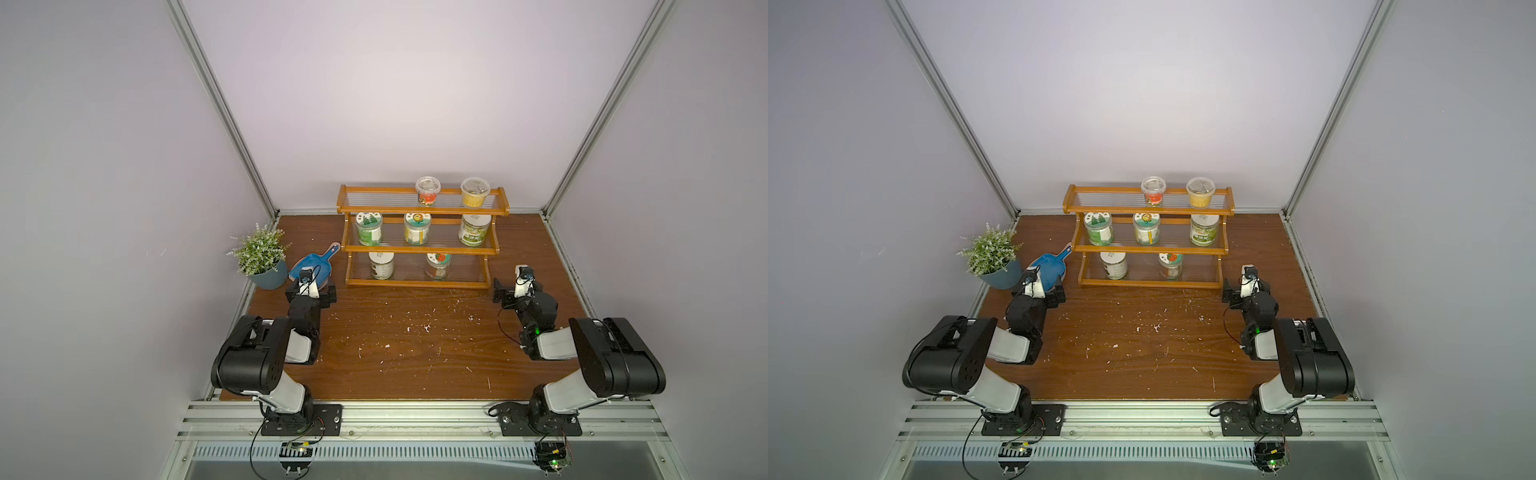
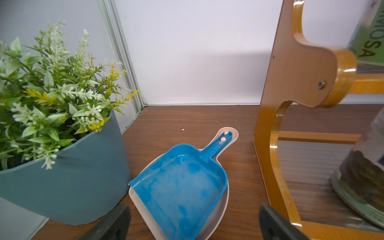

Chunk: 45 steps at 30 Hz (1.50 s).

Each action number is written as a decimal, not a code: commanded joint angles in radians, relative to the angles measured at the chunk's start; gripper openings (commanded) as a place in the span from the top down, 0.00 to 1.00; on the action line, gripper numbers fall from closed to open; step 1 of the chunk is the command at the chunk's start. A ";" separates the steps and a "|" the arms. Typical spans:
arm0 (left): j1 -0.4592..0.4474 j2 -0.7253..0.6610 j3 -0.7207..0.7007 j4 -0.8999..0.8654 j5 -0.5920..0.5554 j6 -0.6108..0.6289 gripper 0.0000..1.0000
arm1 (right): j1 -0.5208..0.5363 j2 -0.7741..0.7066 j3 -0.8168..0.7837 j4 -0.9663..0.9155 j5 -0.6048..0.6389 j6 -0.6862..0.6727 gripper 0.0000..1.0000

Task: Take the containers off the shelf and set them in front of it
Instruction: 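Pick up a container from the shelf.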

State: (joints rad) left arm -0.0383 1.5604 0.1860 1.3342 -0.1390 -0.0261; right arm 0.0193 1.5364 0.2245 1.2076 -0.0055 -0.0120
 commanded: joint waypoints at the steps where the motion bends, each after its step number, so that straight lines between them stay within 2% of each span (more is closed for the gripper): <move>1: 0.013 -0.008 0.012 0.002 0.008 -0.001 0.00 | -0.004 -0.009 0.018 0.032 -0.007 -0.001 0.01; 15: 0.017 -0.016 0.012 0.000 0.006 -0.004 0.01 | -0.007 -0.009 0.019 0.033 -0.014 0.001 0.01; 19: 0.017 -0.121 -0.025 -0.018 -0.041 -0.021 0.00 | -0.006 -0.021 0.011 0.042 -0.002 0.008 0.01; 22: 0.006 -0.232 -0.057 -0.044 -0.061 -0.009 0.00 | -0.004 -0.101 -0.002 -0.005 0.004 0.007 0.01; 27: -0.023 -0.504 0.009 -0.349 -0.113 -0.040 0.00 | 0.016 -0.323 0.076 -0.336 -0.035 0.056 0.01; 29: -0.055 -0.568 0.063 -0.486 -0.146 -0.062 0.01 | 0.041 -0.395 0.114 -0.450 -0.047 0.084 0.01; 32: -0.100 -0.622 0.159 -0.688 -0.150 -0.127 0.01 | 0.062 -0.493 0.206 -0.677 -0.132 0.114 0.01; 36: -0.121 -0.666 0.300 -0.939 -0.039 -0.243 0.01 | 0.067 -0.616 0.328 -0.944 -0.252 0.122 0.01; 38: -0.135 -0.677 0.344 -0.985 0.073 -0.265 0.01 | 0.066 -0.634 0.404 -1.052 -0.320 0.105 0.01; 42: -0.144 -0.654 0.449 -1.081 0.239 -0.306 0.00 | 0.065 -0.581 0.585 -1.249 -0.450 0.055 0.01; 45: -0.143 -0.640 0.528 -1.122 0.389 -0.328 0.01 | 0.065 -0.539 0.707 -1.339 -0.475 0.033 0.01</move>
State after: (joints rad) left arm -0.1722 0.9134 0.6445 0.3202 0.0509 -0.3042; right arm 0.0834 0.9737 0.8368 0.0425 -0.3843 0.0547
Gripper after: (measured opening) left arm 0.994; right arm 0.990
